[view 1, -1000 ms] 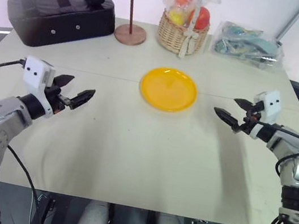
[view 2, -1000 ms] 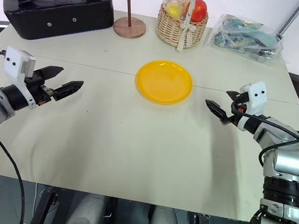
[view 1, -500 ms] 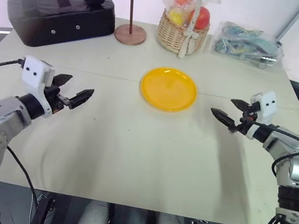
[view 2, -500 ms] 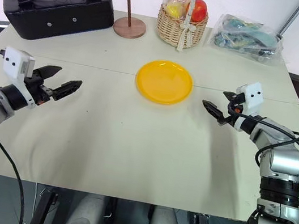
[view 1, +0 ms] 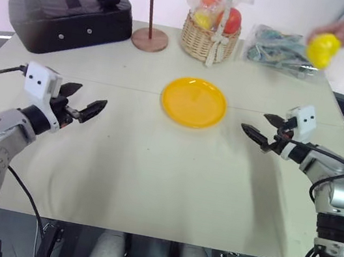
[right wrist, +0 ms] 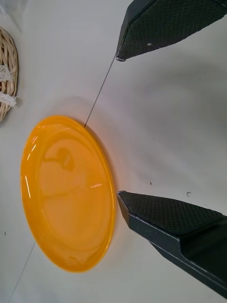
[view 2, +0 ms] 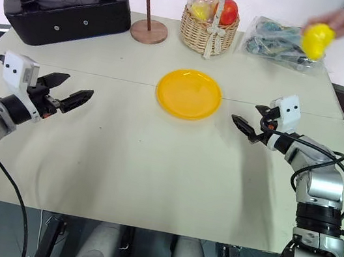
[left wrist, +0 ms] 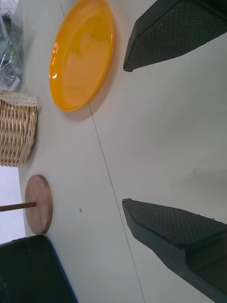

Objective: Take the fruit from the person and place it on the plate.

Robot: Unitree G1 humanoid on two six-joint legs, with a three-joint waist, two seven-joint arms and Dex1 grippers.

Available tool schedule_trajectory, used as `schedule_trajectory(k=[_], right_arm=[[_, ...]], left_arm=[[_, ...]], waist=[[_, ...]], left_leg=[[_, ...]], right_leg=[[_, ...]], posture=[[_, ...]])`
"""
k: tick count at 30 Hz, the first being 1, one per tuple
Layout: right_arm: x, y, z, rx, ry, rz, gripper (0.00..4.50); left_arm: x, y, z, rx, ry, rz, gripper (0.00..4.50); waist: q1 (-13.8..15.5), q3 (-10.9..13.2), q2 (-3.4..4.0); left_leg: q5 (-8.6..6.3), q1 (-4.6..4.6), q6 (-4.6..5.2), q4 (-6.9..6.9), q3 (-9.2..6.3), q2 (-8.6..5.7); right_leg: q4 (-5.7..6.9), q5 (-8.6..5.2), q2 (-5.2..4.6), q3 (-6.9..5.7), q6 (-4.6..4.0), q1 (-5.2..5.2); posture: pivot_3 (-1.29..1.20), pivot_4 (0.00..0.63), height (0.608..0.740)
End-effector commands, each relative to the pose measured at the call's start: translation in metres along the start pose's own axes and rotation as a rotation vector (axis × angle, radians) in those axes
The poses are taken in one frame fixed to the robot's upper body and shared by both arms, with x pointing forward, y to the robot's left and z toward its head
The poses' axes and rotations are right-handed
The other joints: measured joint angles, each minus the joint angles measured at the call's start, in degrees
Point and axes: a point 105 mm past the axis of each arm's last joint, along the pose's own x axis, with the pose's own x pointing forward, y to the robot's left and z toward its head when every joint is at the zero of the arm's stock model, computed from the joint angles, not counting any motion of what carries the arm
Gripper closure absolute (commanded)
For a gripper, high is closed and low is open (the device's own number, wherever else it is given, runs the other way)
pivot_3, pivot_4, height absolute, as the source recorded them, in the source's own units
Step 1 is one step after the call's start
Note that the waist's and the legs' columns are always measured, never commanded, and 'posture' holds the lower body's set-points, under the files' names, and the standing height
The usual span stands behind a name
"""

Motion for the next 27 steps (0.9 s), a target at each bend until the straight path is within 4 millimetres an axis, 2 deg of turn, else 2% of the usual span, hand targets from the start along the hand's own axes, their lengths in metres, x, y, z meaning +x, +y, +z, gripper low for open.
schedule_trajectory(k=[1,8,13,17,20,23,25,27], right_arm=[[-0.001,-0.002,0.015,-0.034,-0.051,-0.009,0.01],[-0.001,0.0,0.016,-0.036,-0.05,-0.009,0.01],[0.0,0.001,0.016,-0.042,-0.047,-0.005,0.01],[0.002,0.001,0.017,-0.043,-0.048,-0.002,0.01],[0.006,0.003,0.018,-0.047,-0.049,0.004,0.01],[0.005,0.005,0.022,-0.06,-0.055,0.013,0.01],[0.005,0.003,0.033,-0.074,-0.066,-0.001,0.01],[0.009,-0.004,0.056,-0.093,-0.059,-0.051,0.01]], left_arm=[[-0.001,0.002,0.015,0.043,-0.045,0.002,0.0],[-0.002,0.009,0.019,0.099,-0.015,-0.009,0.0],[-0.011,0.018,0.044,0.112,-0.019,-0.088,0.0],[-0.015,0.006,0.06,0.063,-0.02,-0.276,0.0],[-0.013,-0.012,0.079,0.069,-0.054,-0.431,0.0],[-0.007,-0.018,0.091,0.083,-0.073,-0.491,0.0],[-0.004,-0.022,0.093,0.1,-0.068,-0.52,0.0],[0.0,-0.025,0.095,0.111,-0.071,-0.542,0.0]], waist=[[0.0,0.0,0.0],[-0.01,0.0,0.0],[-0.07,0.0,0.0],[-0.04,0.0,0.0],[0.05,0.0,0.0],[-0.04,0.0,0.0],[-0.06,0.0,0.01],[-0.39,0.03,0.04]], left_leg=[[0.0,0.0,0.0,0.0,0.0,0.0],[0.0,0.0,0.0,0.0,0.0,0.0],[0.0,0.02,0.0,-0.01,-0.01,0.01],[0.0,0.0,0.0,-0.01,-0.01,0.0],[0.0,0.0,0.0,0.0,-0.01,0.0],[0.0,0.0,0.0,0.01,-0.02,0.0],[0.0,0.02,0.0,0.0,-0.02,0.0],[0.0,0.01,0.0,0.0,0.0,0.01]], right_leg=[[0.0,0.0,0.0,0.0,0.0,0.0],[0.0,0.0,0.0,0.0,0.0,0.0],[0.01,0.0,0.03,-0.01,0.0,-0.01],[0.0,0.0,0.02,-0.02,0.0,-0.01],[0.0,0.0,0.02,-0.02,0.0,-0.01],[0.0,0.0,0.02,-0.02,0.01,0.02],[0.0,-0.01,0.02,-0.01,0.01,0.02],[0.03,-0.01,0.03,0.0,0.01,-0.02]], posture=[[0.0,0.15,0.74],[0.0,0.15,0.74],[0.0,0.15,0.74],[0.0,0.15,0.74],[0.0,0.15,0.74],[0.0,0.15,0.74],[0.0,0.15,0.74],[0.0,0.15,0.74]])
